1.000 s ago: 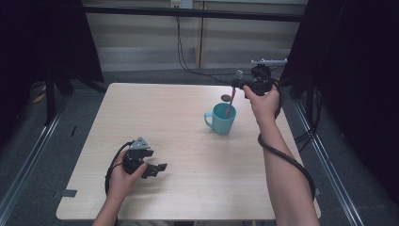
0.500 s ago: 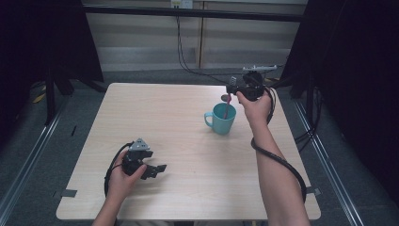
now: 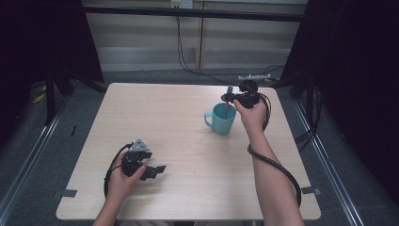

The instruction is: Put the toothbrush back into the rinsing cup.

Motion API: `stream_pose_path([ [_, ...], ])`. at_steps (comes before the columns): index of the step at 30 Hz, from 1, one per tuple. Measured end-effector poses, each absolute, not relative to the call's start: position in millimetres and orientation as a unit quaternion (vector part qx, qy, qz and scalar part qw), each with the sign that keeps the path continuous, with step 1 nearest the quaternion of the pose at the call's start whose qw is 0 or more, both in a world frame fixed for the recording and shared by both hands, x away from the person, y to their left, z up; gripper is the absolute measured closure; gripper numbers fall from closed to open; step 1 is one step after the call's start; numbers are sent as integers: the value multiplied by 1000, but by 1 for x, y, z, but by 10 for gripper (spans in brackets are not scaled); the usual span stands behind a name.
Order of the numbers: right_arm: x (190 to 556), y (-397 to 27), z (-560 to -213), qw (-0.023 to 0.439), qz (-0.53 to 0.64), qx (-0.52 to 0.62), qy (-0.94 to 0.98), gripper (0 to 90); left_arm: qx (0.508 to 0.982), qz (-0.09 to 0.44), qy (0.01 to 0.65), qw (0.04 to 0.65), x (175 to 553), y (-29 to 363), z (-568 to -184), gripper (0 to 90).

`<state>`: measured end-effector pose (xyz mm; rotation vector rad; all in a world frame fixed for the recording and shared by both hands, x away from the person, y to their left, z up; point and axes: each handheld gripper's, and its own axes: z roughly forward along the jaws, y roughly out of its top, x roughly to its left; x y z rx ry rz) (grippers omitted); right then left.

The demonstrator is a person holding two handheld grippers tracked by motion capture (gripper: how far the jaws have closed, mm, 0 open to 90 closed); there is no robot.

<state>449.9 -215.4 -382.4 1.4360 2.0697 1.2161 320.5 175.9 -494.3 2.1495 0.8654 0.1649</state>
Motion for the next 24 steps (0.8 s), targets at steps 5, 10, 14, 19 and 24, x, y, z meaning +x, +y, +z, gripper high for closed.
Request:
stream_pose_path([
  [5,449,-214,-386,172,427,510,726,846,846,64,346,400,319,178,-493,173],
  [10,450,-211,-388,173,413,508,736,846,847,63,346,399,318,177,-495,173],
  [14,449,-211,-391,174,412,512,733,845,849,64,344,395,317,176,-496,173],
  [19,450,-214,-393,172,412,516,731,846,849,62,344,397,317,175,-497,173],
  [24,451,-215,-395,171,414,518,729,837,848,60,343,400,317,176,-496,173],
])
